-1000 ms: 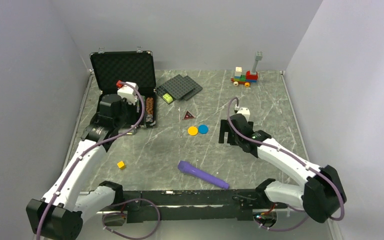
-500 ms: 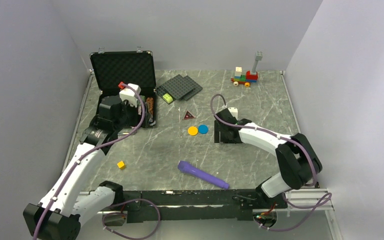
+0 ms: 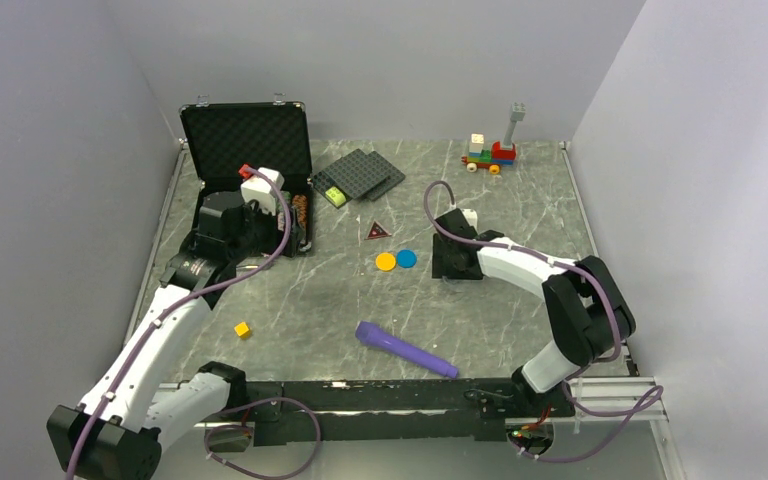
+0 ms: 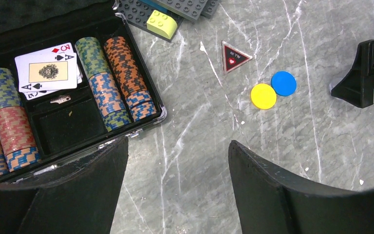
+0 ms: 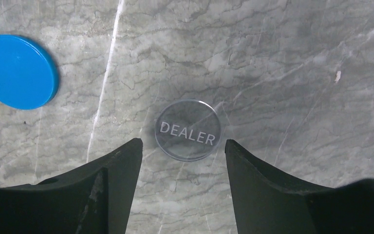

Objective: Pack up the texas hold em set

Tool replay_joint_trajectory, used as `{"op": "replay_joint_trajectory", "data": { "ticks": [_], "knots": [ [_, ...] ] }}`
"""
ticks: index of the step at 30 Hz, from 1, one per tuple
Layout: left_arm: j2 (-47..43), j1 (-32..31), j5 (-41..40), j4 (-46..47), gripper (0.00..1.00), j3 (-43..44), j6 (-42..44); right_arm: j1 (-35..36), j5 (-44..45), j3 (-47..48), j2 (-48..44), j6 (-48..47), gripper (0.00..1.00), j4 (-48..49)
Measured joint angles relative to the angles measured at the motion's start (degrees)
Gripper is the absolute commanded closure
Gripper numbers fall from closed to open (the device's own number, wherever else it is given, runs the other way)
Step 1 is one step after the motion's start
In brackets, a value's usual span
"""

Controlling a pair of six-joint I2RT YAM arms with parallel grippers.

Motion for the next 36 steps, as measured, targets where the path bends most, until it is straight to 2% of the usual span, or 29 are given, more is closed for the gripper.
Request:
{"op": "replay_joint_trajectory", "data": {
  "ticks": [15,27,36],
  "knots": [
    [1.2,0.0,0.3,-0.1,0.21,0.0,0.0,-1.9,-1.7,-0.8,1.9,-0.8,0.40,1.6],
    [1.3,0.0,0.5,-0.1,0.21,0.0,0.0,-2.1,-2.8,-0.7,2.1,-1.2,0.58,2.1],
    [1.9,0.0,1.7,0.0,0.21,0.0,-0.3,-2.1,-4.2,-0.8,1.6,-1.8,0.62,2.1]
  ]
}}
